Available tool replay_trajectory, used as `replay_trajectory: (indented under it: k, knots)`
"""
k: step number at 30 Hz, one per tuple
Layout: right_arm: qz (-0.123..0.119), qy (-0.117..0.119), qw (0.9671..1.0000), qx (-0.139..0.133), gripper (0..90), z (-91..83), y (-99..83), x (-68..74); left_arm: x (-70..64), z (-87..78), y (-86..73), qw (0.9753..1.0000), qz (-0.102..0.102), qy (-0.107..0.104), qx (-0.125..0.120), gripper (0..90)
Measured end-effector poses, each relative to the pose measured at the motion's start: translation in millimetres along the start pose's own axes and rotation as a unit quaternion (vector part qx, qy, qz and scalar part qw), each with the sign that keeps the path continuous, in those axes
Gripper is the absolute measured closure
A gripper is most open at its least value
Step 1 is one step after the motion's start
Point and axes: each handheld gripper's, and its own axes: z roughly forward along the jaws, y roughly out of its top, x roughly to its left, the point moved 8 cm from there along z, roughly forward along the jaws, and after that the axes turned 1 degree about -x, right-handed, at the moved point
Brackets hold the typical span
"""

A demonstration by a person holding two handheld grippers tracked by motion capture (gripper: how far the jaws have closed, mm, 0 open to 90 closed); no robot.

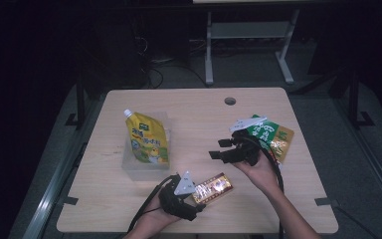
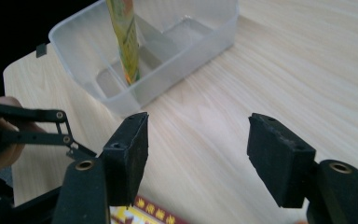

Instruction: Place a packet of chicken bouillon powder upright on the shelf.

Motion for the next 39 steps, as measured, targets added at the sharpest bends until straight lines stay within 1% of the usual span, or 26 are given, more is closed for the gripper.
replay_trajectory:
  k: [3,5,7,8,10,11,13,14,15,16,17,19,22,23,25,27,28,30,32,33,36,37,39]
  knots:
    - [0.004,-0.006,1.0000,0.004,36.3,-4.3,-10.3,-3.1,0.2,1.3,-1.2,1.0000,-0.008,-0.002,0.002,23.7]
    - [0.008,-0.007,0.9999,0.000,36.1,-7.7,-16.7,-4.5,1.1,1.9,-2.8,1.0000,-0.006,-0.001,0.008,23.6]
    - [0.012,-0.010,0.9999,0.006,34.8,-10.8,-23.3,-6.1,1.2,2.9,-3.4,0.9999,-0.007,0.000,0.010,23.7]
    - [0.013,-0.016,0.9998,0.004,34.7,-14.6,-28.6,-7.9,1.5,3.3,-3.7,0.9999,-0.005,0.001,0.012,23.7]
    - [0.013,-0.019,0.9997,0.001,34.2,-16.6,-31.4,-8.9,1.4,4.9,-3.9,0.9999,-0.005,0.004,0.012,23.9]
    - [0.019,-0.017,0.9997,-0.003,34.3,-19.1,-34.3,-8.4,2.2,5.5,-5.1,0.9998,0.000,0.008,0.019,24.0]
    - [0.029,-0.024,0.9993,-0.005,34.1,-23.9,-44.6,-10.6,2.0,7.0,-5.8,0.9998,-0.002,0.004,0.021,24.2]
    - [0.029,-0.024,0.9993,-0.005,34.1,-23.9,-44.6,-10.6,1.3,8.1,-5.6,0.9998,-0.005,0.004,0.020,24.2]
    - [0.031,-0.024,0.9992,-0.007,34.0,-24.8,-47.6,-11.4,1.5,9.0,-6.3,0.9997,-0.002,0.003,0.024,24.3]
    - [0.038,-0.027,0.9989,-0.006,33.7,-25.4,-54.1,-12.9,1.0,10.0,-6.7,0.9996,-0.003,0.002,0.027,24.6]
    - [0.038,-0.027,0.9989,-0.006,33.7,-25.4,-54.1,-12.9,1.2,10.7,-6.9,0.9996,-0.001,0.003,0.028,24.6]
    - [0.038,-0.030,0.9988,0.001,33.1,-25.1,-59.0,-13.5,2.0,11.9,-7.3,0.9995,0.005,0.003,0.032,24.9]
    - [0.044,-0.033,0.9985,0.008,32.6,-23.1,-66.3,-13.0,2.6,12.3,-7.3,0.9995,0.005,0.006,0.032,25.3]
    - [0.041,-0.034,0.9986,0.008,32.6,-22.6,-67.9,-13.1,2.3,12.7,-7.4,0.9995,0.002,0.006,0.032,25.4]
    - [0.048,-0.038,0.9980,0.013,31.4,-21.8,-74.1,-11.6,2.7,14.1,-7.4,0.9994,0.007,0.008,0.034,27.9]
    - [0.051,-0.039,0.9978,0.012,31.6,-22.8,-75.8,-10.6,1.8,16.1,-7.8,0.9992,0.009,0.007,0.038,28.0]
    - [0.047,-0.049,0.9976,0.013,31.8,-25.4,-78.9,-9.2,1.0,17.2,-7.8,0.9992,0.008,0.008,0.038,28.3]
    - [0.049,-0.050,0.9975,0.011,32.2,-26.8,-79.8,-8.1,1.4,18.0,-8.3,0.9989,0.015,0.014,0.043,28.5]
    - [0.048,-0.049,0.9976,0.009,32.1,-28.0,-81.0,-7.8,1.5,18.8,-8.4,0.9988,0.014,0.015,0.044,29.5]
    - [0.048,-0.052,0.9974,0.009,32.1,-28.0,-81.2,-8.2,1.3,19.4,-8.2,0.9989,0.012,0.015,0.043,29.5]
    - [0.049,-0.057,0.9971,0.009,31.6,-27.0,-81.9,-10.5,1.7,20.4,-8.5,0.9987,0.017,0.015,0.046,29.6]
    - [0.054,-0.056,0.9969,0.011,31.5,-26.8,-83.3,-11.8,1.9,20.6,-8.4,0.9987,0.015,0.012,0.047,29.7]
    - [0.053,-0.057,0.9969,0.011,31.5,-27.1,-83.8,-12.8,2.3,21.3,-8.2,0.9988,0.012,0.010,0.047,29.7]
